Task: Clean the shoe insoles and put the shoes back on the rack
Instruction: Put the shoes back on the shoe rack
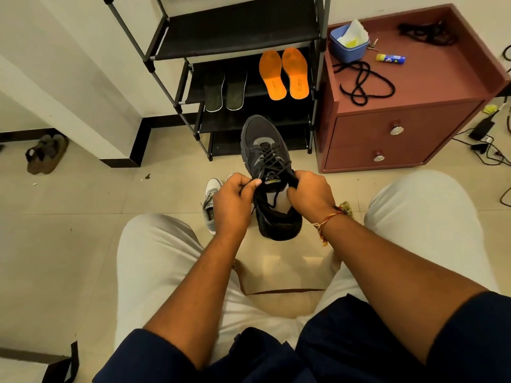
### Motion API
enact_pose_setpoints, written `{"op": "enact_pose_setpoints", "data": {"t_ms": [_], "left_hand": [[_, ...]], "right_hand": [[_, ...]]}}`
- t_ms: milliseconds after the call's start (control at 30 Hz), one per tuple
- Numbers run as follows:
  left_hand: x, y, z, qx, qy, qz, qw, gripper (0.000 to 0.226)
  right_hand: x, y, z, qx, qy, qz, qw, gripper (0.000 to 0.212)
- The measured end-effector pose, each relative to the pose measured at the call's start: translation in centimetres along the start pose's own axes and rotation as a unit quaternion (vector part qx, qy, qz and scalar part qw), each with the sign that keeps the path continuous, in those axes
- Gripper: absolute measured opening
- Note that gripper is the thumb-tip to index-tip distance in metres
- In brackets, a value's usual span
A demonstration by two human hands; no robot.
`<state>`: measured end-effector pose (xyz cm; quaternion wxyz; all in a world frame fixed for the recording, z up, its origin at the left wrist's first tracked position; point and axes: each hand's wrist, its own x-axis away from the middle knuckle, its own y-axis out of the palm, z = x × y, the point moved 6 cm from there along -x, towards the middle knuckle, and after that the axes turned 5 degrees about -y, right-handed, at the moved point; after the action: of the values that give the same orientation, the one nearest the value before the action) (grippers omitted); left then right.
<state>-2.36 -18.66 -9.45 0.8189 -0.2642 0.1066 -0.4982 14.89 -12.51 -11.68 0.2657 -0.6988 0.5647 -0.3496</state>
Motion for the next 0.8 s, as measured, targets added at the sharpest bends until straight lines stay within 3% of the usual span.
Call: {"op": "enact_pose_setpoints", "data": {"t_ms": [133,233,533,733,800], "left_hand": [[-0.4,-0.9,-0.1,0.229,-0.099,0.023,0.968,0.018],[-1.3,-1.9,-1.0,0.296,-0.156,0.042,0.941,0.025],[-3.4,-5.6,-2.0,0.251,-0.116,0.193,0.941,0.025],[-4.3,-4.2,-3.6,0.138,-0.138,0.182,0.964,0.022],[-4.3,-3.0,-4.1,0.089,-0.148,0.139,0.975,0.019]], "right_hand": [[-0.3,0.2,0.6,0.02,0.015,-0.021,0.999,0.025],[-0.4,0.4,0.8,0.014,0.02,-0.032,0.999,0.025],[-1.1,0.4,1.6,0.006,0.032,-0.042,0.999,0.03],[-0.8,0.1,1.5,-0.019,0.023,-0.024,0.999,0.025],[-0.6,0.0,1.4,-0.042,0.02,-0.016,0.999,0.024]]}}
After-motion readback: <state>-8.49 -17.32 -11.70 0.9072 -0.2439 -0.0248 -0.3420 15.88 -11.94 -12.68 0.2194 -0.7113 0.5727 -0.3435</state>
